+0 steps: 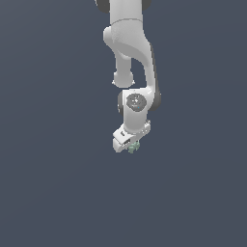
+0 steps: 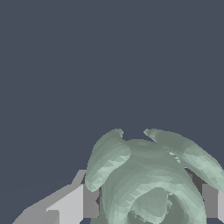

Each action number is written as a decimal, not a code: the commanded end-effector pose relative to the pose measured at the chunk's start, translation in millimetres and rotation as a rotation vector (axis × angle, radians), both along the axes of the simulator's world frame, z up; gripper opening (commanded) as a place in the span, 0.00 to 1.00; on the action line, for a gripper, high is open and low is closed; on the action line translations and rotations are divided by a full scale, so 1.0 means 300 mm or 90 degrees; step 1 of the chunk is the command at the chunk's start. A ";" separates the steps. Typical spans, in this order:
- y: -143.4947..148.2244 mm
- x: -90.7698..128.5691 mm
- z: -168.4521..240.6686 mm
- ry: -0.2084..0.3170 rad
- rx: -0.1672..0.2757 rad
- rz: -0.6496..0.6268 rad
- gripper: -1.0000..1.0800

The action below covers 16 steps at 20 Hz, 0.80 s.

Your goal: Pick up the object and move it to a goal position.

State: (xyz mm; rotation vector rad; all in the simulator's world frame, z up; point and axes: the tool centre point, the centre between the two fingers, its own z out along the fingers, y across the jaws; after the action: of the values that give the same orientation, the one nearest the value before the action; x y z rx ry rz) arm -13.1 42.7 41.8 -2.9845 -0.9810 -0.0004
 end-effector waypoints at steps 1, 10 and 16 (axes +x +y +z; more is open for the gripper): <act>0.000 0.000 -0.003 0.000 0.000 0.000 0.00; 0.000 0.001 0.001 -0.001 0.000 0.000 0.00; 0.003 -0.006 0.040 -0.001 0.000 0.000 0.00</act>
State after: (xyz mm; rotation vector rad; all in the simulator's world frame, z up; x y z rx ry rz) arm -14.6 43.2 49.4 -2.9848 -0.9807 -0.0004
